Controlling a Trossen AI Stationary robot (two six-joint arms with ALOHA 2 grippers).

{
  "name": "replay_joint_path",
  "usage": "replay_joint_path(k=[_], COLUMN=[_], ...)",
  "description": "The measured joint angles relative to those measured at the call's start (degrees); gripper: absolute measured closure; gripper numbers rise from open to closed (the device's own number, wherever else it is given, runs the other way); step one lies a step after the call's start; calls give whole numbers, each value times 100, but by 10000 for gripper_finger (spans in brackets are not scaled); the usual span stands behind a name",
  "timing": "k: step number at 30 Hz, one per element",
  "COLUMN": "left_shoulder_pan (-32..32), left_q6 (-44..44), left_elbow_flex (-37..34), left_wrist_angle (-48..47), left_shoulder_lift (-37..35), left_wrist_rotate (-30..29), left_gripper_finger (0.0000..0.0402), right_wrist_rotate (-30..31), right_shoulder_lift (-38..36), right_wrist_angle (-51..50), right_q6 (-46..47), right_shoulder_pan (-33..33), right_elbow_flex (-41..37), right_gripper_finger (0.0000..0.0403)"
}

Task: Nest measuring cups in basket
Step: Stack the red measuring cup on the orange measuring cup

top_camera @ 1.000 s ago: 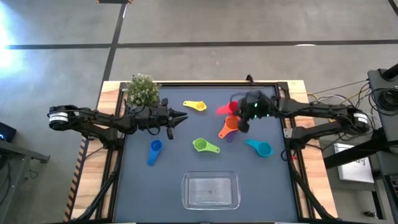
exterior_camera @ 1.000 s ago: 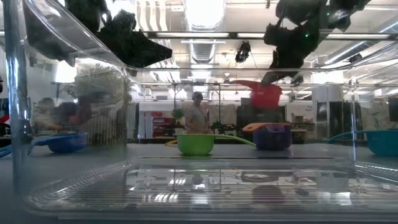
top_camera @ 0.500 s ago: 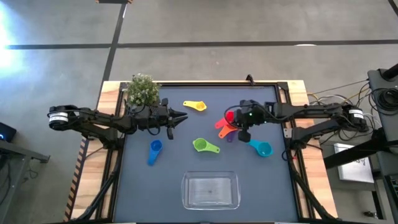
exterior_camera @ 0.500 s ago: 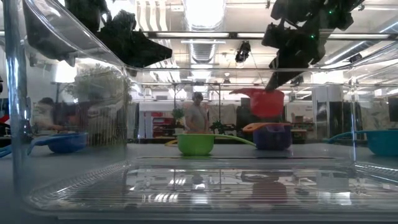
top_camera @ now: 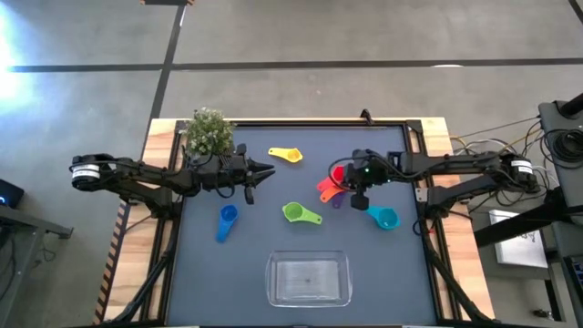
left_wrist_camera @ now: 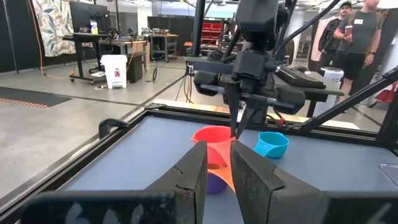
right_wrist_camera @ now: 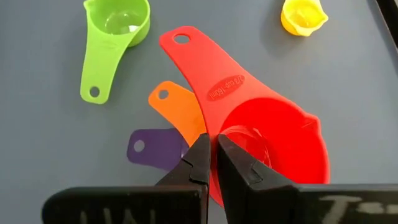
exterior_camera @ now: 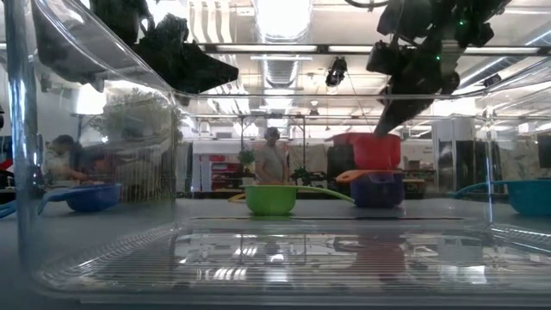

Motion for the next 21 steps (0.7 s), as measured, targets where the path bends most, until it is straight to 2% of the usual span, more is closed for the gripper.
replay_joint_path(k=[10, 16, 21], left_shoulder_pan=[0, 0, 0], left_q6=[-9, -9, -9], left_elbow_flex=[0, 0, 0], left_wrist_angle=[1, 0, 0], left_shoulder_lift=[0, 0, 0], left_wrist_rotate=[2, 4, 4], left_gripper_finger=[348, 348, 348], right_wrist_rotate=[3, 13, 273], right_shoulder_lift=[-2, -2, -2], right_wrist_angle=[518, 515, 507], right_q6=[31, 59, 134], right_shoulder_pan=[0, 0, 0], right_elbow_flex=[-326, -326, -326], right_gripper_finger=[386, 341, 297])
